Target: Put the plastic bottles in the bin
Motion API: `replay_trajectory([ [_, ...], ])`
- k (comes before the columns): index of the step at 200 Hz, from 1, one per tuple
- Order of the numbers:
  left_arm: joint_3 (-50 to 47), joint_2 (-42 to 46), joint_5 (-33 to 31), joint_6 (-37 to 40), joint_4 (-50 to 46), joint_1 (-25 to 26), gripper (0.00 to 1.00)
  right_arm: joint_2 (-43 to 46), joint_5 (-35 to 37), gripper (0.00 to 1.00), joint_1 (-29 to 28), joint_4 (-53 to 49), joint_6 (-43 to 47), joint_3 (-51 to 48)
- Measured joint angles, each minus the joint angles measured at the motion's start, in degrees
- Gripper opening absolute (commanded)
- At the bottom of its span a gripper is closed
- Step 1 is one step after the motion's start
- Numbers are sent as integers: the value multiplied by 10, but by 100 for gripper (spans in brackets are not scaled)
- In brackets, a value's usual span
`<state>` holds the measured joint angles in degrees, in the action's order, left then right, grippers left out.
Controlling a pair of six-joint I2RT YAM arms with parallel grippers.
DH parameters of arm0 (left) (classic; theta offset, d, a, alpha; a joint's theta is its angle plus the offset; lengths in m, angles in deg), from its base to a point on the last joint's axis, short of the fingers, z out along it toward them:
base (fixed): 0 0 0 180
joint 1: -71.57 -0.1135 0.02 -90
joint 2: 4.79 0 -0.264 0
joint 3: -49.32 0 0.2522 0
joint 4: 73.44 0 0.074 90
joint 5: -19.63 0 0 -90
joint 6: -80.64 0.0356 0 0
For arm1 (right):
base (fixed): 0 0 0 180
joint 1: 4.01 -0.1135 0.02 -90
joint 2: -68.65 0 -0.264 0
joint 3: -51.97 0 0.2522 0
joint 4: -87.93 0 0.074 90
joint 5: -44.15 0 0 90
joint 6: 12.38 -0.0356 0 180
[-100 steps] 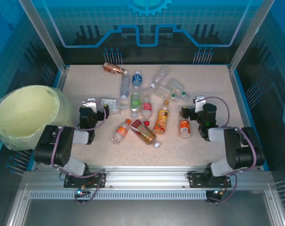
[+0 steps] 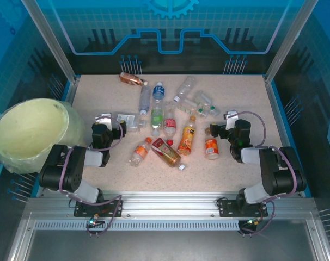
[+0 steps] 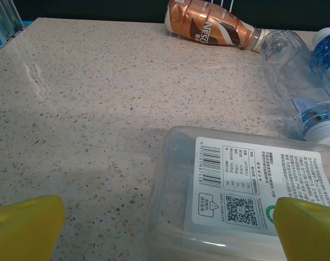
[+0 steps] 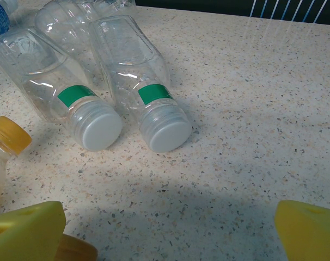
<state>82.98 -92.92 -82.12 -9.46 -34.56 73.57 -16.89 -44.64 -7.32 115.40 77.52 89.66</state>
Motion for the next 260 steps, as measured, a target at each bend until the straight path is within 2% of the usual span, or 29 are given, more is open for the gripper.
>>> replay_trajectory([
  [165,0,10,-2,1,-3,5,99,5,3,100,0,-14,0,4],
  [211,41,138,-37,-3,-136,31,99,97,18,100,0,-151,-26,57],
  [260,163,196,-69,-99,-332,87,99,194,13,100,-5,-353,-111,116],
])
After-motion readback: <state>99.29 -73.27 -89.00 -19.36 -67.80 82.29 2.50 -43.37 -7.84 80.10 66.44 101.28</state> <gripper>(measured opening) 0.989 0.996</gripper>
